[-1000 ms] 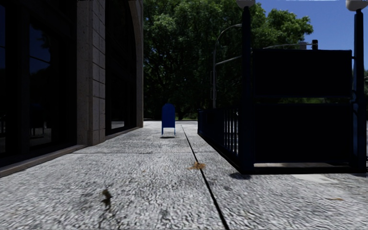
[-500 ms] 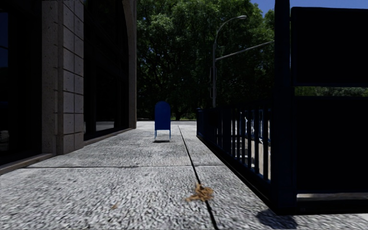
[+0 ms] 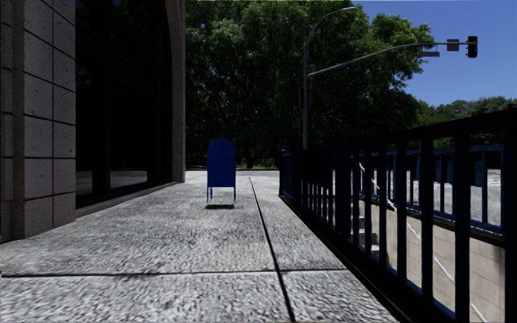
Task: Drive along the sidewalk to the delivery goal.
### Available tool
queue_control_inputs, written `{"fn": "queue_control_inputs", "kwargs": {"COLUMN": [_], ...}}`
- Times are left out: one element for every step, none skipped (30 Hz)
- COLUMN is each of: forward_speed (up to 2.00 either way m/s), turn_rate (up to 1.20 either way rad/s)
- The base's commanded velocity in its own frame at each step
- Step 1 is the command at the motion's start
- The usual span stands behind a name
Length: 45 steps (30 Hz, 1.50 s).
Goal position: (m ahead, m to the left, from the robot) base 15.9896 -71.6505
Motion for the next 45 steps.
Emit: {"fn": "queue_control_inputs", "kwargs": {"forward_speed": [2.0,2.0,2.0,2.0,2.0,2.0,2.0,2.0,2.0,2.0,2.0,2.0,2.0,2.0,2.0,2.0,2.0,2.0,2.0,2.0,2.0,2.0,2.0,2.0,2.0,2.0,2.0,2.0,2.0,2.0,2.0,2.0,2.0,2.0,2.0,2.0,2.0,2.0,2.0,2.0,2.0,2.0,2.0,2.0,2.0], "turn_rate": [0.0,0.0,0.0,0.0,0.0,0.0,0.0,0.0,0.0,0.0,0.0,0.0,0.0,0.0,0.0,0.0,0.0,0.0,-0.17,-0.17,-0.3,-0.33,-0.3,-0.04,-0.04,0.0,0.0,0.0,0.0,0.0,0.0,0.0,0.0,0.0,0.0,0.0,0.0,0.0,0.0,0.0,0.0,0.0,0.0,0.0,0.0]}}
